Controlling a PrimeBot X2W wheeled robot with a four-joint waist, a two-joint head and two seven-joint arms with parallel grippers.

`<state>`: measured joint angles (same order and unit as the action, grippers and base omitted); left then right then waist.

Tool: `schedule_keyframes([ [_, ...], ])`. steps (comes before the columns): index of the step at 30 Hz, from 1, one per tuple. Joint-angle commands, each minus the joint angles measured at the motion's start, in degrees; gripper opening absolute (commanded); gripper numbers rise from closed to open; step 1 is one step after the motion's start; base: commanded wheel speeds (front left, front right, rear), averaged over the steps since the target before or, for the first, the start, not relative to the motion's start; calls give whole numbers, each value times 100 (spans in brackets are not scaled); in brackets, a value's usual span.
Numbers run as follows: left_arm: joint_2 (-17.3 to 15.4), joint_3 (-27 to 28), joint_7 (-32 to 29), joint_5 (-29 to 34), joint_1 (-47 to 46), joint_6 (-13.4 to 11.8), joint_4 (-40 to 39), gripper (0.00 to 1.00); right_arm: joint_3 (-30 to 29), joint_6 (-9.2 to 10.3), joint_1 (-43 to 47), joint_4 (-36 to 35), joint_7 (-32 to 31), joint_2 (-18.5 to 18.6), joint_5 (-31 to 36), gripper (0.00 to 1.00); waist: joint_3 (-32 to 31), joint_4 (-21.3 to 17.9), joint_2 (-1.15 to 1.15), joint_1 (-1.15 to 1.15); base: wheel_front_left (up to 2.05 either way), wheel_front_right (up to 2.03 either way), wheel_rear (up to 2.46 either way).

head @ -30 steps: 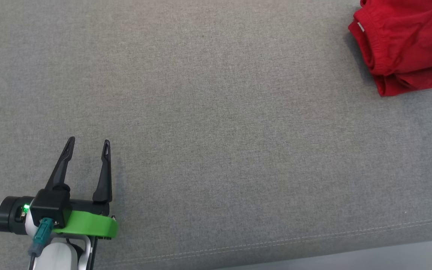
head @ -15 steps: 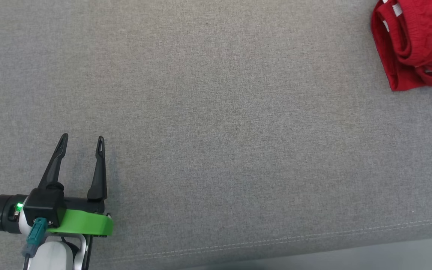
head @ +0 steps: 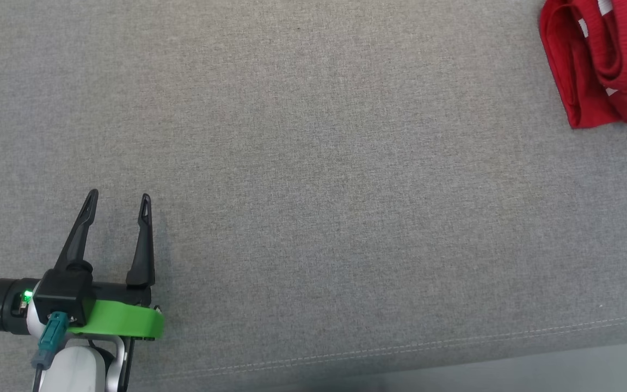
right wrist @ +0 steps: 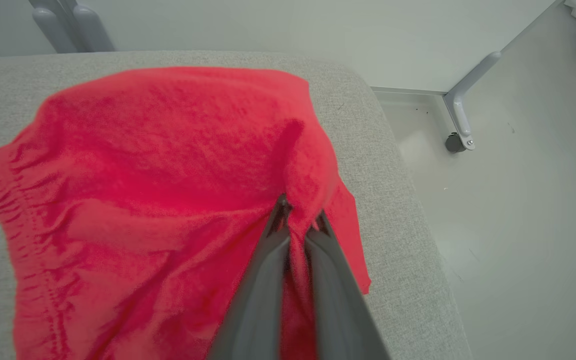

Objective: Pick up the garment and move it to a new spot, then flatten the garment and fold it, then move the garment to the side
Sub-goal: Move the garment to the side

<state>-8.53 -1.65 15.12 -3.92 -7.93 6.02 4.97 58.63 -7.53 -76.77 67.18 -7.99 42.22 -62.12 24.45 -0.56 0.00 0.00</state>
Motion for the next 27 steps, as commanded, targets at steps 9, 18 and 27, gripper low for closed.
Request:
schedule_keyframes([
  [9, -4, 33, -4, -5, -93, -51, 29, 100, 121, 8, -139, 308, 434, -129, 289, 100, -79, 34, 0, 0, 0, 0, 0],
  [18, 69, 54, -4, -43, 18, -67, 79, 100, -10, 8, 70, 114, 1043, -368, 98, 100, -379, 11, 0, 0, 0, 0, 0],
  [27, 164, 124, -4, -108, 204, -131, 91, 100, -224, 8, 508, -348, 2127, -763, -105, 100, -840, -10, 0, 0, 0, 0, 0],
])
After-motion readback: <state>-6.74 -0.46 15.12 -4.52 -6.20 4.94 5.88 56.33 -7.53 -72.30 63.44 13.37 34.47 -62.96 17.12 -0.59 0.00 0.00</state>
